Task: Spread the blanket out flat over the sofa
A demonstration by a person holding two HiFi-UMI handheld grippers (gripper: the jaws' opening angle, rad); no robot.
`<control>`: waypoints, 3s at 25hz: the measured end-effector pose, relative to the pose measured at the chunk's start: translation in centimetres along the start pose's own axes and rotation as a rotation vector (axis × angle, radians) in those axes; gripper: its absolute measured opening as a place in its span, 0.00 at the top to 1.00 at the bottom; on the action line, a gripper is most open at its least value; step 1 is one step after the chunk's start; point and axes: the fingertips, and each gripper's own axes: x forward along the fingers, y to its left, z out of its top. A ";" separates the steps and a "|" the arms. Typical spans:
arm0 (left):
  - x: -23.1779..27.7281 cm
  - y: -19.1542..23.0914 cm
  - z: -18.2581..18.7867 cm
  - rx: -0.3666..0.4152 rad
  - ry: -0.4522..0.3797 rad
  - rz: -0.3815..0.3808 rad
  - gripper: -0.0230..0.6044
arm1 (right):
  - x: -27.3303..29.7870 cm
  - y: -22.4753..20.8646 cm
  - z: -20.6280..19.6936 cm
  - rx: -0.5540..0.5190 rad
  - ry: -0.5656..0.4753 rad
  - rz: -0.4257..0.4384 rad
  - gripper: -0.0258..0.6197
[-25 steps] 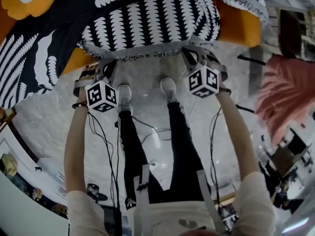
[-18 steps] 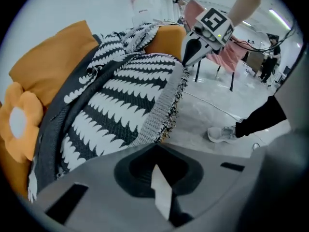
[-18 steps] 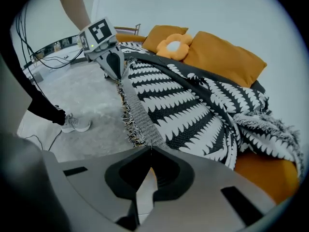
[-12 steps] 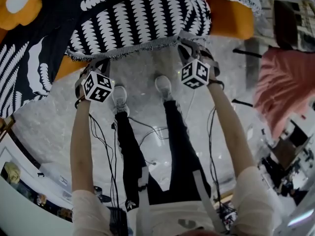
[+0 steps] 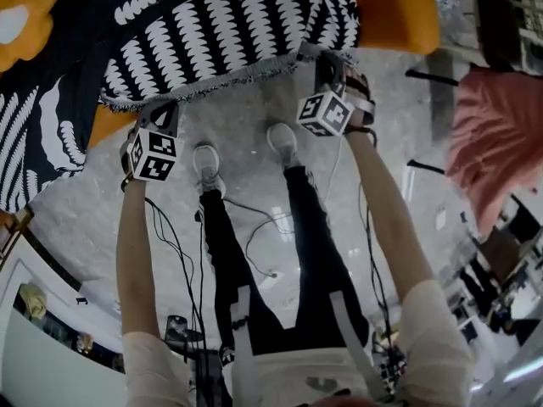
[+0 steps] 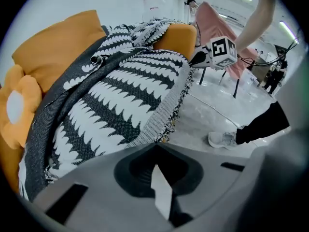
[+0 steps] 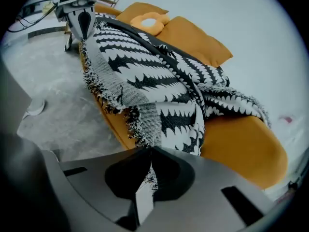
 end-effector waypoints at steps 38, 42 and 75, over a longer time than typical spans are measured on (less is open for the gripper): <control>-5.5 21.6 3.4 0.171 -0.083 0.273 0.79 | 3.3 -3.7 34.8 -0.696 -0.347 -0.026 0.73; -4.2 21.9 3.5 0.114 -0.101 0.262 0.79 | 5.5 -3.6 36.1 -0.881 -0.332 -0.045 0.73; -13.5 15.4 12.6 0.115 -0.400 0.213 0.95 | -8.5 -10.3 32.7 -0.571 -0.348 0.048 0.95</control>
